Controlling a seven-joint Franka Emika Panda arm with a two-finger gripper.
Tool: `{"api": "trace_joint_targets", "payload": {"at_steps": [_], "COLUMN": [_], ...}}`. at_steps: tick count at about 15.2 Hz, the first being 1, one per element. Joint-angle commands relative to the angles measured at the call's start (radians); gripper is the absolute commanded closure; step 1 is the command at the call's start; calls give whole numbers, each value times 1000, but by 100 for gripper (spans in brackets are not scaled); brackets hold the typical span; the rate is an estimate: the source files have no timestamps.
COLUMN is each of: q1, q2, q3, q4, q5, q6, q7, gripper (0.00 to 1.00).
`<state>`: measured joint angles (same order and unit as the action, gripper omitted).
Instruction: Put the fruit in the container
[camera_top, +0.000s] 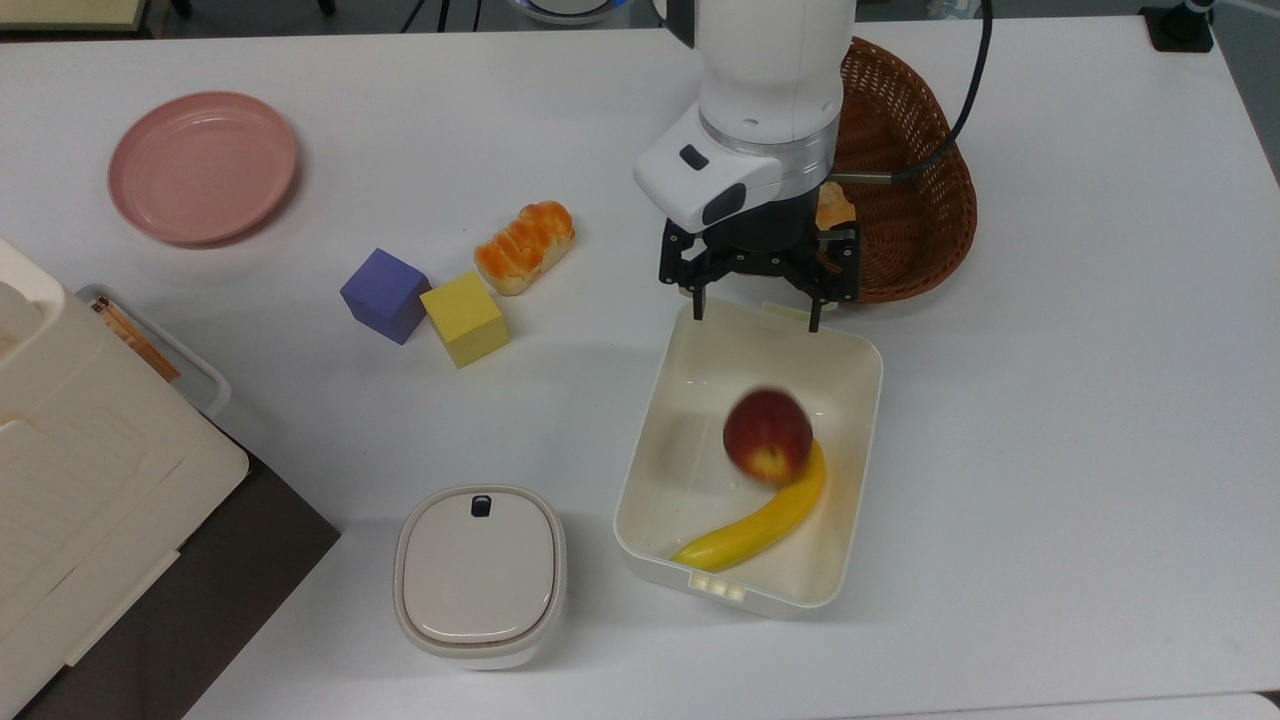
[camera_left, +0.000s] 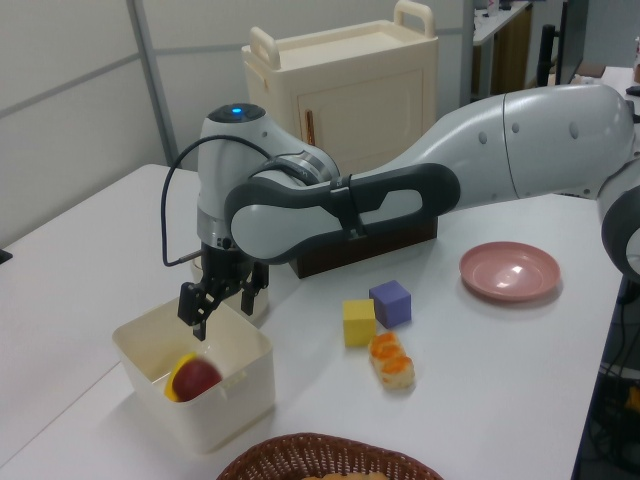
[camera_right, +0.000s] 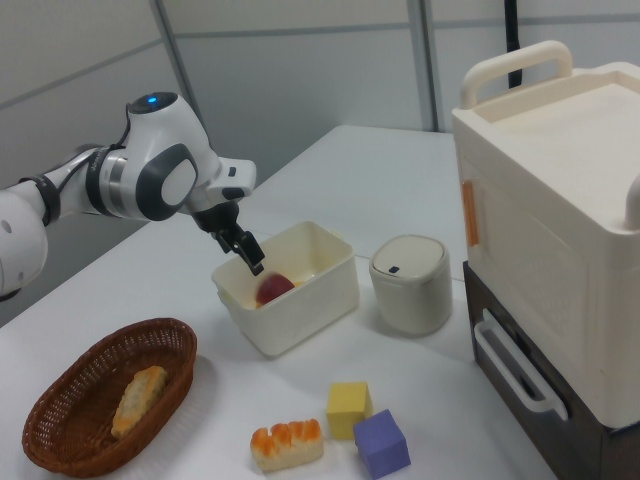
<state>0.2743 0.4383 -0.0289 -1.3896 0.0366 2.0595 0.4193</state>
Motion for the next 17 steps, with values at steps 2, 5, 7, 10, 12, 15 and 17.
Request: {"api": "trace_joint_targets", "payload": {"at_steps": [2, 5, 7, 10, 12, 15, 17], "q1": [-42, -82, -98, -142, -179, -214, -225], "q2": [-59, -111, -128, -139, -156, -158, -156], "q3": [-16, -17, -17, -17, -17, -17, -17], "q4": [-3, -2, -2, -2, -6, -11, -9], "q5": [-15, -56, -90, -100, -98, -107, -126], "q6": [-101, -358, -439, -461, -461, -455, -447], "q7": [-93, -325, -397, -408, -409, -416, -430], "gripper": [0, 0, 0, 0, 0, 0, 0]}}
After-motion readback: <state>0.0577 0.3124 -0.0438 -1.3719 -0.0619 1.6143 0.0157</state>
